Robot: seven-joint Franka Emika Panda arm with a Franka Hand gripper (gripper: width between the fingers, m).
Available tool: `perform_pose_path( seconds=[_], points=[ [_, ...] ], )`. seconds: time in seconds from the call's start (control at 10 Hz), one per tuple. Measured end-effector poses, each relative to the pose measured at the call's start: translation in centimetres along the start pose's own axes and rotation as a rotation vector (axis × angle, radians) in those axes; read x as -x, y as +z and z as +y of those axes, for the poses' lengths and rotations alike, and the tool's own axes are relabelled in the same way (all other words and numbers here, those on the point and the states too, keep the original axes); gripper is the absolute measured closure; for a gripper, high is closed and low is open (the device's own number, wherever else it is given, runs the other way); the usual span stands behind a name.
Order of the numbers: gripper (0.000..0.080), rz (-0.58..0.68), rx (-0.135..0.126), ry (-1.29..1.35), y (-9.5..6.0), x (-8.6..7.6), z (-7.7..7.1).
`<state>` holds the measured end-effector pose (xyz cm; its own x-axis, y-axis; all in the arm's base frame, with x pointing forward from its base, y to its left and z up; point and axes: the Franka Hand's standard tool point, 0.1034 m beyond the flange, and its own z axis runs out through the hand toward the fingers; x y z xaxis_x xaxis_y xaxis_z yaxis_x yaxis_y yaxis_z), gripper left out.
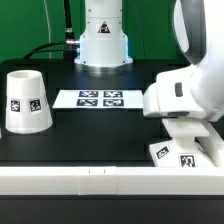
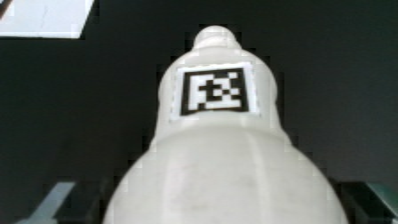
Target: Assemble lamp
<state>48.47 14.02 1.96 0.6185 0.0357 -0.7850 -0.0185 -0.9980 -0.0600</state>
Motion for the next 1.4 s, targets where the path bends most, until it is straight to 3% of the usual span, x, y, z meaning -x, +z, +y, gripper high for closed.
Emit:
perform_pose_path(
  seconds=[0.2, 0.5, 0.6, 0.8, 1.0, 1.1, 1.2, 1.4],
  points=[
    [0.0223, 0.024, -0.014, -0.075, -2.8, 1.4, 1.5],
    [0.0223, 0.047, -0.04, -0.13, -7.9, 5.0, 3.7],
    [0.0223, 0.08, -0.043, -0.127, -8.6, 5.2, 3.9],
    [0.0223, 0.094, -0.042, -0.127, -8.4, 4.6, 3.7],
    [0.0223, 0.273, -0.038, -0.144, -9.3, 3.5, 4.1],
    [0.0223, 0.37, -0.033, -0.171, -9.5, 2.9, 5.1],
    [0.0223, 0.428, -0.03, -0.177, -10.3, 3.4, 5.8],
    [0.0223, 0.545, -0.02, -0.203, -13.5, 4.0, 6.9]
  ],
)
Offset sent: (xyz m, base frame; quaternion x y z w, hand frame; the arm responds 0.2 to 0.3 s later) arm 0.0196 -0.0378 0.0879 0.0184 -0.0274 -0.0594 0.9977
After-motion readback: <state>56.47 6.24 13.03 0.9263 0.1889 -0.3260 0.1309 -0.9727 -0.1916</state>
